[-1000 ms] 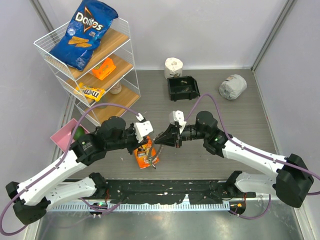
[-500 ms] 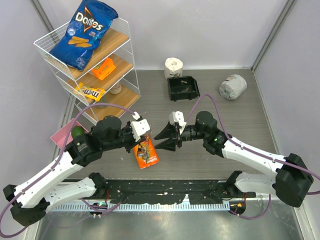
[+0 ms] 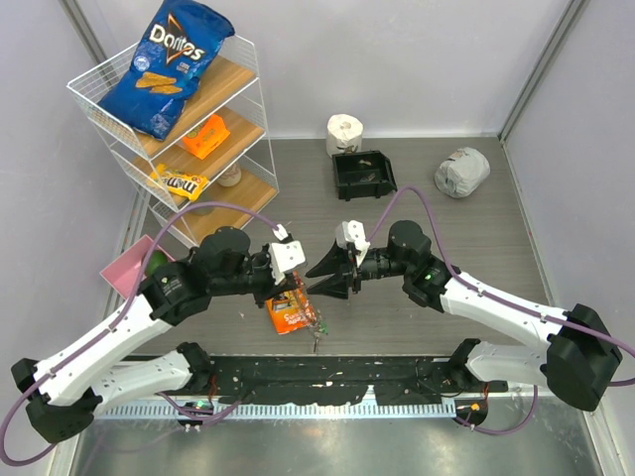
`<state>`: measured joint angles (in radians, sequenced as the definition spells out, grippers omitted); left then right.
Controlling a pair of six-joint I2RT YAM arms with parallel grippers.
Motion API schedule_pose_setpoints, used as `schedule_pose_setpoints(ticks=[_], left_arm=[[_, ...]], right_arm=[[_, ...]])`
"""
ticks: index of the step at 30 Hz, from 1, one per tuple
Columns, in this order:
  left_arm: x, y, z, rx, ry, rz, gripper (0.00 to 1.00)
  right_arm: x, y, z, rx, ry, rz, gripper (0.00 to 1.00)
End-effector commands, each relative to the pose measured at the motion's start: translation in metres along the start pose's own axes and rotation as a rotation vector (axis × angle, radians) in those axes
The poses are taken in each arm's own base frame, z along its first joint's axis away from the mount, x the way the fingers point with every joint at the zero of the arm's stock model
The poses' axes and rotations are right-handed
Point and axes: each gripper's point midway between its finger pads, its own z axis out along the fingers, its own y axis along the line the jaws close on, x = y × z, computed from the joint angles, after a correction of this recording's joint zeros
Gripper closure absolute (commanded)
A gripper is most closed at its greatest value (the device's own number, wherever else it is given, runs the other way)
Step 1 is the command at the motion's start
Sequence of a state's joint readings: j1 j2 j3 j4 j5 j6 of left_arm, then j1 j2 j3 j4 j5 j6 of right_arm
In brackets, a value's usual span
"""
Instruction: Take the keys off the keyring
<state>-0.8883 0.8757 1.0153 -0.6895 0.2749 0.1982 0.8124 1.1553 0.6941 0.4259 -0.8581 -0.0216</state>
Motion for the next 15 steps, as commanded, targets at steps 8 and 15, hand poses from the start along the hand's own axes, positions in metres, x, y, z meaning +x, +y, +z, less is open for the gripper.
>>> schedule_pose_setpoints(ticks=[8, 15], left_arm=[[-0.0405, -0.0043, -0.0082, 0.029, -0.123, 0.021, 1.0], [-0.0429, -0.0073, -0.0104, 0.04, -0.138, 0.02, 1.0]], right_arm=[[-0.022, 0.0014, 0.0067, -0.039, -0.045, -0.039, 0.75], [-0.0205, 0.001, 0.0082, -0.042, -0.042, -0.032, 0.74]])
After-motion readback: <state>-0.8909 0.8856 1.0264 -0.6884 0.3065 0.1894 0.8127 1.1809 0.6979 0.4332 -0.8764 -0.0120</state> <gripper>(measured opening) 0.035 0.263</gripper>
